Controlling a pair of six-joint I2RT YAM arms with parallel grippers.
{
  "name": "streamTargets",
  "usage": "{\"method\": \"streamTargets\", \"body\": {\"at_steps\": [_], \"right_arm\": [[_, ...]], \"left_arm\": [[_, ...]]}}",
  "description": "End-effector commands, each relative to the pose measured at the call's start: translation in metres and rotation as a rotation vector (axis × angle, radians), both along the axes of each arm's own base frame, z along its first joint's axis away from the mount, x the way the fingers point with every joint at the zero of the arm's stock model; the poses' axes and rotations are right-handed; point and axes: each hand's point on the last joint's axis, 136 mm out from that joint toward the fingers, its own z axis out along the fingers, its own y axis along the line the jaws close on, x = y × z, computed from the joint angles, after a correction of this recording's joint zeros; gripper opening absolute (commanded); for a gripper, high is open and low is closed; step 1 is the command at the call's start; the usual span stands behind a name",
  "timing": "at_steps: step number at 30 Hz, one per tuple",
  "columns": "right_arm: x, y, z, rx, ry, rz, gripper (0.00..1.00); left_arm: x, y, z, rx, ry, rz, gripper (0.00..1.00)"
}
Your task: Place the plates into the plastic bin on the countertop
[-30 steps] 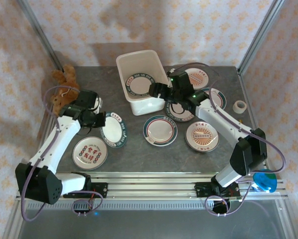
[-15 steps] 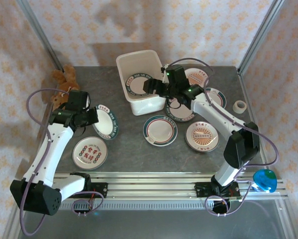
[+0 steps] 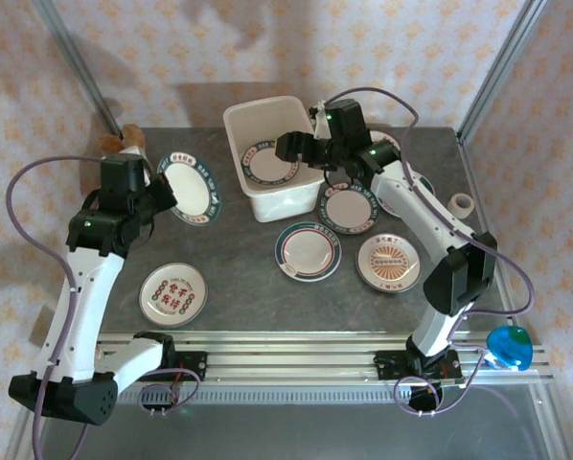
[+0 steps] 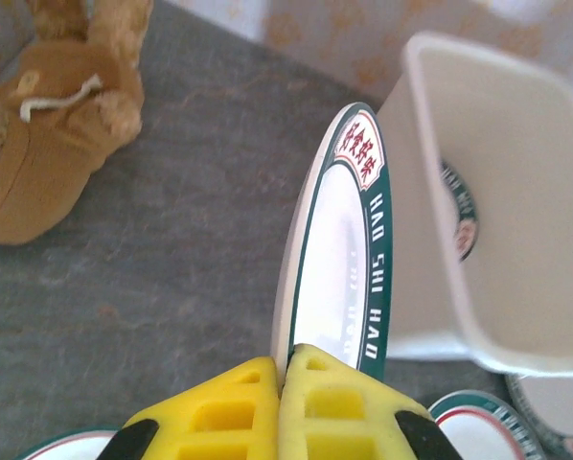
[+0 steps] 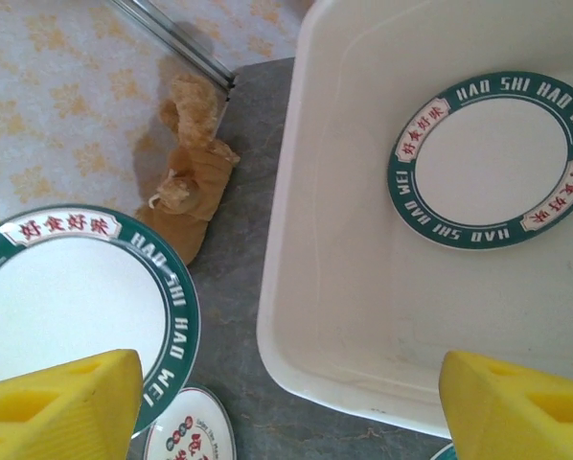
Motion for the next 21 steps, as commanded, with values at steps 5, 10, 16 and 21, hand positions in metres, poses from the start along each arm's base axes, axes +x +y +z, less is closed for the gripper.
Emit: {"method": "streamTargets", "body": {"at_steps": [5, 10, 16, 21], "right_arm": [[-0.013, 0.013, 0.039, 0.075, -0.023, 0.101, 0.79], [-0.017, 0.028, 0.045, 0.154, -0.007, 0.172, 0.76], [-0.01, 0.031, 0.043, 0.209, 0.032, 0.13, 0.73], [-0.007, 0.039, 0.038, 0.3, 0.077, 0.124, 0.69]], "left_arm": [[0.022, -0.019, 0.086, -0.138, -0.277, -0.049, 0.0], [0.038, -0.044, 0.103, -0.263, -0.337, -0.147, 0.0], [0.053, -0.067, 0.115, -0.396, -0.384, -0.235, 0.0], [0.06, -0.082, 0.111, -0.463, -0.387, -0.28, 0.0]]}}
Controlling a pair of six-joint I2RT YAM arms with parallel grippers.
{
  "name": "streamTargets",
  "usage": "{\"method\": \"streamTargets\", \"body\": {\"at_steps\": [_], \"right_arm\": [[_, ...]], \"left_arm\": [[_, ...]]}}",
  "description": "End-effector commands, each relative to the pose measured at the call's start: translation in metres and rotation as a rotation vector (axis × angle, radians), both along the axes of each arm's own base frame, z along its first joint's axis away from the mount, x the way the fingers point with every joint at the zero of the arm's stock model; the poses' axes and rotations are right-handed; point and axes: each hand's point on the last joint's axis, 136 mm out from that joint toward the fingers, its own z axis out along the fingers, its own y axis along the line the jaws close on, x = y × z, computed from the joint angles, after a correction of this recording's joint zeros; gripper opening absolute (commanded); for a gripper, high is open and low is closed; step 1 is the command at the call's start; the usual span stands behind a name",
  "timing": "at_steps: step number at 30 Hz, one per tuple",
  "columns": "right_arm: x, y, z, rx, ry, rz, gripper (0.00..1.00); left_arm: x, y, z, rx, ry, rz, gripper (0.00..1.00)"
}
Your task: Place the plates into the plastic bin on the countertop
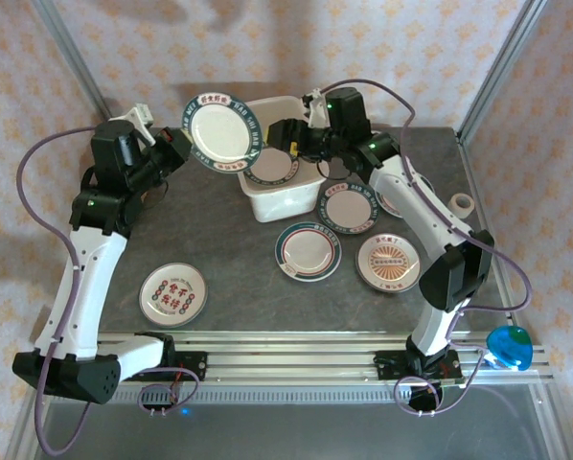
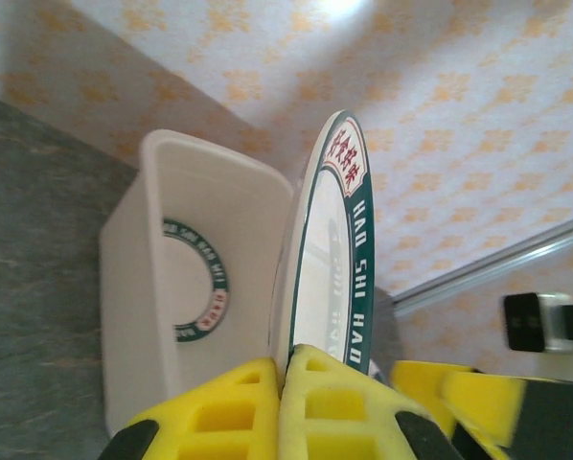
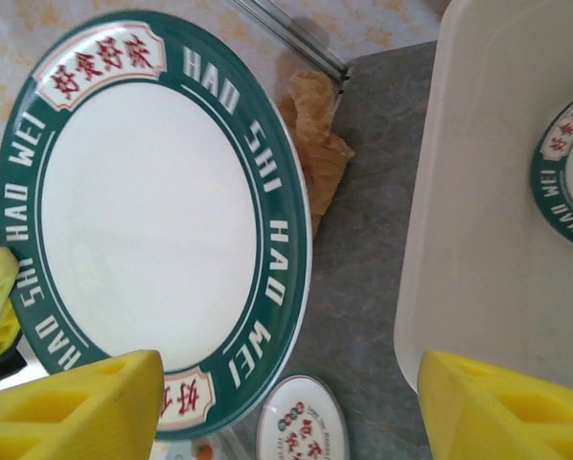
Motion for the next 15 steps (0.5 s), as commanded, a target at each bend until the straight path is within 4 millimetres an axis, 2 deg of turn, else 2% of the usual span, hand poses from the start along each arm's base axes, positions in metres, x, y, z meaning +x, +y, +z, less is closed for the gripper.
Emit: {"method": "streamTargets", "body": {"at_steps": [1, 6, 9, 15], "right_arm": [[0.004, 0.007, 0.003, 0.083, 0.027, 0.0, 0.68], [0.009, 0.01, -0.005, 0.109, 0.048, -0.013, 0.61], [0.012, 0.011, -0.005, 0.133, 0.059, -0.031, 0.48], [0.015, 0.012, -0.007, 0.186, 0.081, -0.051, 0.29]], "left_arm": [[0.004, -0.019, 0.028, -0.086, -0.107, -0.078, 0.0], [0.006, -0.027, 0.025, -0.117, -0.108, -0.103, 0.0], [0.007, -0.026, 0.022, -0.117, -0.106, -0.096, 0.0], [0.01, -0.027, 0.012, -0.118, -0.082, -0.094, 0.0]]}}
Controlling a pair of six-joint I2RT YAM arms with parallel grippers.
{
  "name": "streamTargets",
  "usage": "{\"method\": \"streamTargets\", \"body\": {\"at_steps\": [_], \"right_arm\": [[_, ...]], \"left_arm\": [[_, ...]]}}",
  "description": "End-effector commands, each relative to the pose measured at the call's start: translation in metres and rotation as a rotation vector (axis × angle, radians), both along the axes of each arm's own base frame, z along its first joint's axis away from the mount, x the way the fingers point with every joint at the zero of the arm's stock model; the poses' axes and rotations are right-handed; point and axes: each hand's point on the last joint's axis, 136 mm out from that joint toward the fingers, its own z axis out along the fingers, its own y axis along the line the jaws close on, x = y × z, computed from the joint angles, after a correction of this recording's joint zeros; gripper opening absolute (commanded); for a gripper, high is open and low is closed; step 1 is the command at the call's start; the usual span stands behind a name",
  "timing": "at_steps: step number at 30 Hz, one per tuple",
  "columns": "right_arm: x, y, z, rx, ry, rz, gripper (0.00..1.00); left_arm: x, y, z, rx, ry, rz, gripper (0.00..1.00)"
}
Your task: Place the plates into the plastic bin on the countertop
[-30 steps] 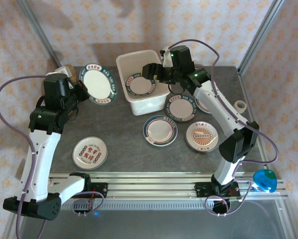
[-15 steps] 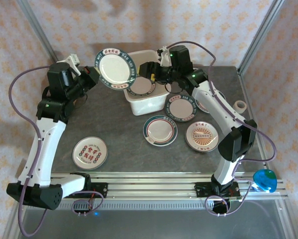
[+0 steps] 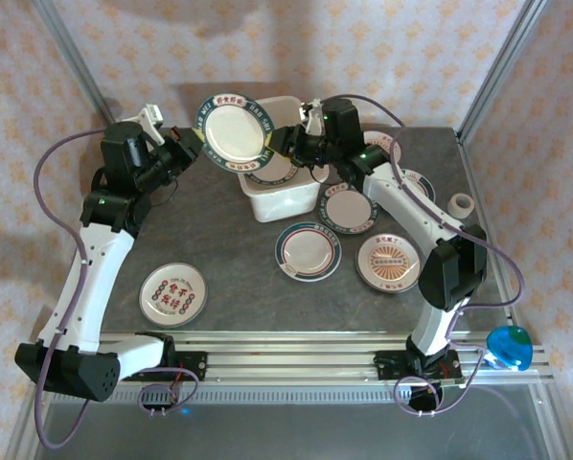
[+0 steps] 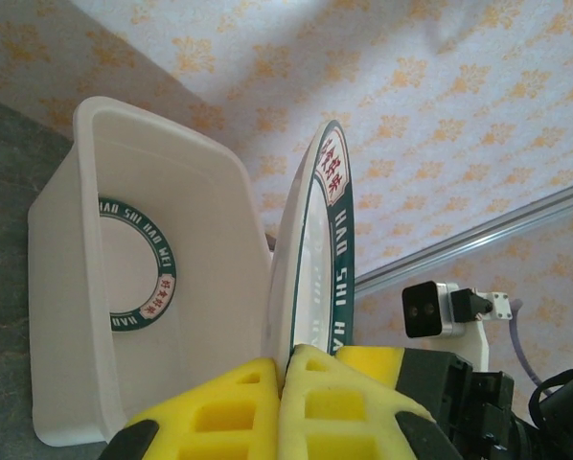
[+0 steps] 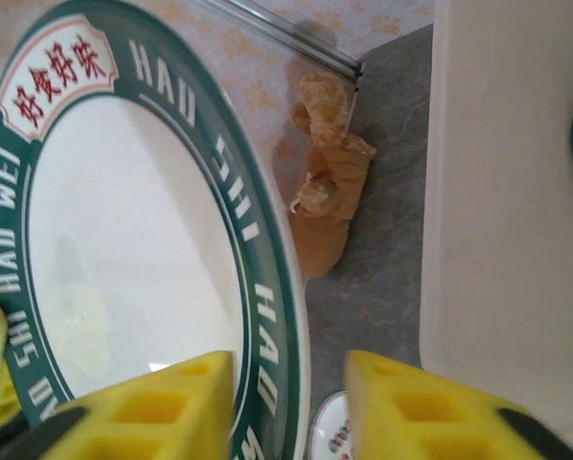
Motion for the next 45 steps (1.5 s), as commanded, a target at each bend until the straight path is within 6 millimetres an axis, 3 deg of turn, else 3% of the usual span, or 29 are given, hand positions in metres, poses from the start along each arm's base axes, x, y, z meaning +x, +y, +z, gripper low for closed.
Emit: {"method": "streamTargets", "body": {"at_steps": [1, 8, 12, 18, 23, 29, 39, 45], "right_arm": [[0.004, 0.003, 0.012, 0.061, -0.024, -0.008, 0.26], [0.005, 0.004, 0.008, 0.075, -0.005, -0.01, 0.21], [0.006, 0.004, 0.013, 0.107, -0.017, -0.016, 0.09], [0.004, 0.002, 0.013, 0.105, -0.019, -0.021, 0.0], [0.004, -0.001, 0.012, 0.097, -0.022, -0.035, 0.0], [0.005, -0.009, 0.016, 0.108, -0.034, -0.09, 0.0], [0.014, -0.019, 0.019, 0.184, 0.001, -0.183, 0.0], [0.022, -0.026, 0.016, 0.181, 0.007, -0.253, 0.0]], "left_arm": [[0.001, -0.008, 0.018, -0.029, -0.075, -0.027, 0.0], [0.003, -0.009, 0.016, -0.03, -0.072, -0.031, 0.0], [0.003, -0.009, 0.013, -0.022, -0.064, -0.032, 0.0], [0.006, -0.008, 0.001, 0.003, -0.028, -0.032, 0.0], [0.008, -0.008, -0.007, 0.02, -0.005, -0.034, 0.0], [0.012, -0.008, -0.018, 0.032, 0.025, -0.034, 0.17], [0.014, -0.009, -0.03, 0.044, 0.049, -0.042, 0.33], [0.011, -0.004, -0.033, 0.081, 0.05, -0.02, 0.5]]}}
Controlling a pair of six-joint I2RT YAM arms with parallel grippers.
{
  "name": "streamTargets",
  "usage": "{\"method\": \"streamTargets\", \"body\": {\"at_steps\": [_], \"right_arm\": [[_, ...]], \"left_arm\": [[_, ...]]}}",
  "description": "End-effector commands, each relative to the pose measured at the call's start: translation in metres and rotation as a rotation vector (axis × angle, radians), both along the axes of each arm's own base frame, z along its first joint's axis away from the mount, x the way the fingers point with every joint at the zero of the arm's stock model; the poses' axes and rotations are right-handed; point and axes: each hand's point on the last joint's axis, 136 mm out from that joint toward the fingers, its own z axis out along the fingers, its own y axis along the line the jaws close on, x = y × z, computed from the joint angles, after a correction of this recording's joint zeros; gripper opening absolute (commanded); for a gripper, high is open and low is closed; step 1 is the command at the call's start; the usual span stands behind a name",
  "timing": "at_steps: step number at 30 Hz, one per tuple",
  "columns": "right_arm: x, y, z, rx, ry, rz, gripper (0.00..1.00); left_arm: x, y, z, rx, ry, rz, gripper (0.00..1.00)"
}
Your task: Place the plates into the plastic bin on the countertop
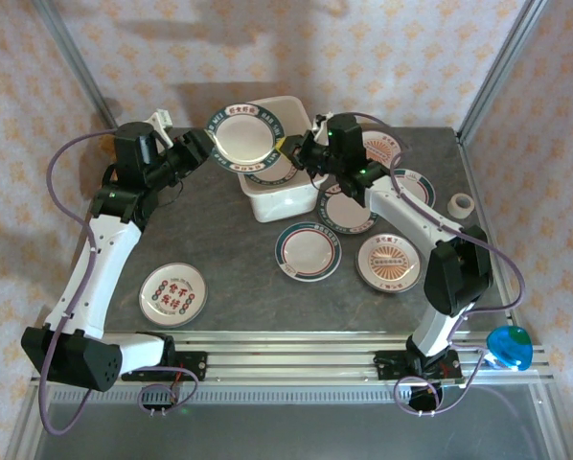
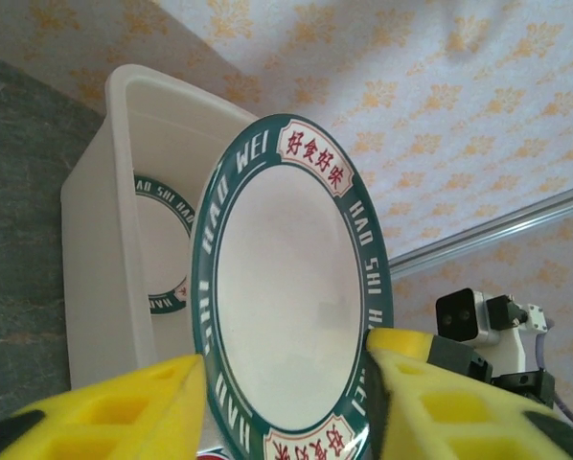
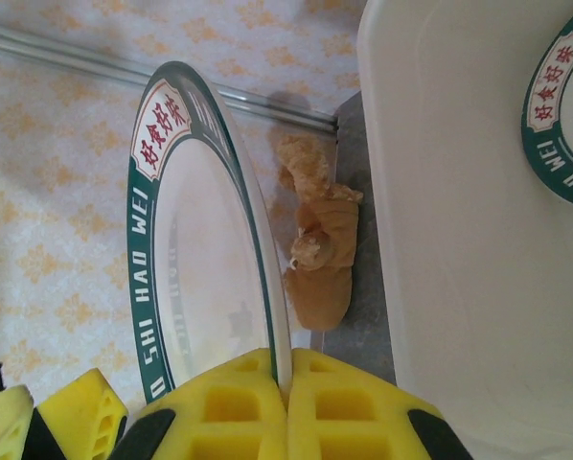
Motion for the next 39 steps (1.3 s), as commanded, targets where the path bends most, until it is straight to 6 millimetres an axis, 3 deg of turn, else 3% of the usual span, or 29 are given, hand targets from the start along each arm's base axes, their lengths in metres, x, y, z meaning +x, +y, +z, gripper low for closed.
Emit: {"method": "streamTargets", "body": {"at_steps": [1, 6, 11, 17, 26, 33, 39], "right_arm": [[0.006, -0.009, 0.038, 0.061, -0.094, -0.077, 0.0], [0.025, -0.025, 0.029, 0.053, -0.061, -0.214, 0.0], [0.047, -0.052, 0.001, -0.016, 0.015, -0.423, 0.0], [0.066, -0.063, -0.034, -0.107, 0.117, -0.554, 0.0], [0.078, -0.057, -0.07, -0.225, 0.236, -0.658, 0.0], [0.077, -0.049, -0.077, -0.319, 0.287, -0.706, 0.0], [0.085, -0.04, -0.096, -0.34, 0.338, -0.748, 0.0]], "left_arm": [[-0.004, 0.0, 0.003, 0.04, -0.021, -0.002, 0.52], [-0.008, 0.009, 0.003, 0.113, -0.017, 0.026, 0.58], [-0.008, 0.018, -0.007, 0.189, 0.013, 0.043, 0.59], [0.0, 0.026, -0.029, 0.256, 0.047, 0.029, 0.59], [0.019, 0.033, -0.067, 0.287, 0.113, -0.045, 0.59], [0.015, 0.04, -0.084, 0.321, 0.17, -0.055, 0.59], [0.014, 0.047, -0.096, 0.317, 0.209, -0.045, 0.59]]}}
